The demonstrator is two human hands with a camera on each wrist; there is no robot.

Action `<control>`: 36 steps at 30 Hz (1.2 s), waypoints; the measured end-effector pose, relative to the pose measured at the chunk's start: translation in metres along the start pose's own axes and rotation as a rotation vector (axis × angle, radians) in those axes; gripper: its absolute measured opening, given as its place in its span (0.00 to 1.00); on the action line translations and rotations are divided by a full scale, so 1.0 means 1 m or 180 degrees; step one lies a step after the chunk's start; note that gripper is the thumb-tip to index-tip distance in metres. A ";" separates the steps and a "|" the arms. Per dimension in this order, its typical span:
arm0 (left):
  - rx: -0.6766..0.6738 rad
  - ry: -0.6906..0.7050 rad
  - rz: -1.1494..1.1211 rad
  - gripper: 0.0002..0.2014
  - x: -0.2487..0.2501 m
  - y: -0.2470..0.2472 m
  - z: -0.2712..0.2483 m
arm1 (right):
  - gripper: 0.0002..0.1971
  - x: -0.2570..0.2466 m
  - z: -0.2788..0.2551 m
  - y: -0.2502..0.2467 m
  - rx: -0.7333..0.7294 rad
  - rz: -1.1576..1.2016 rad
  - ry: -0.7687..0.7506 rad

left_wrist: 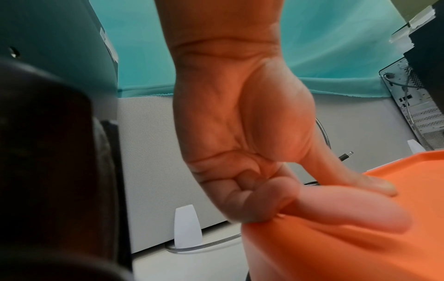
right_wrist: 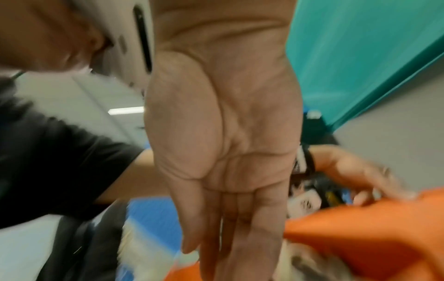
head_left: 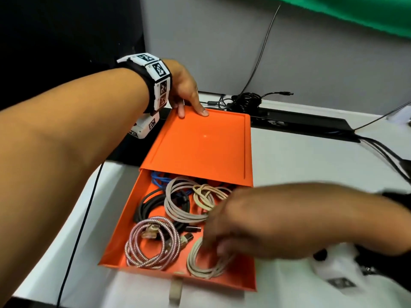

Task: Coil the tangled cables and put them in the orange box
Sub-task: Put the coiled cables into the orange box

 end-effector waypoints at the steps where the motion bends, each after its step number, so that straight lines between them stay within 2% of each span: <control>1: -0.0001 0.0008 -0.0004 0.31 0.000 0.000 0.000 | 0.11 0.009 -0.004 -0.016 0.0125 0.0089 0.0151; 4: -0.0015 0.0009 0.0029 0.35 -0.003 -0.001 0.003 | 0.11 0.043 -0.010 -0.067 0.0942 -0.0102 0.0597; 7: -0.0026 -0.0001 0.0003 0.37 -0.006 -0.003 0.008 | 0.08 0.100 -0.003 -0.109 0.1418 -0.0137 0.1226; 11: -0.0060 -0.0010 0.0020 0.44 -0.011 -0.005 0.015 | 0.11 0.189 0.030 -0.140 0.1597 -0.0185 0.2096; 13: -0.0094 -0.0028 0.0005 0.45 -0.014 -0.005 0.018 | 0.11 0.217 0.049 -0.147 0.1643 -0.0259 0.2290; 19: -0.0188 -0.0052 -0.0058 0.42 -0.016 -0.005 0.023 | 0.13 0.250 0.114 -0.149 0.1635 -0.0635 0.2370; 22: -0.0117 -0.0029 -0.0069 0.27 -0.017 -0.008 0.025 | 0.15 0.271 0.133 -0.145 0.1526 -0.0707 0.2636; 25: -0.0041 0.0018 -0.0082 0.21 -0.016 -0.009 0.025 | 0.20 0.293 0.139 -0.137 0.1332 -0.0658 0.2927; 27: -0.0035 0.0040 -0.0083 0.22 -0.016 -0.009 0.026 | 0.18 0.303 0.140 -0.133 0.1214 -0.0565 0.2910; 30: -0.0050 0.0054 -0.0049 0.24 -0.017 -0.009 0.028 | 0.11 0.305 0.138 -0.131 0.1277 -0.0488 0.2805; 36: -0.0007 0.0050 -0.0069 0.25 -0.018 -0.009 0.027 | 0.15 0.305 0.127 -0.122 0.1421 -0.0265 0.2708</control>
Point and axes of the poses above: each hand's wrist, its own z-axis towards the middle knuckle, its own y-axis out of the palm, x = y × z, the point moved 4 cm from there along z, towards the middle knuckle, and after that the axes turned 9 degrees about y, right-handed, at the moved point
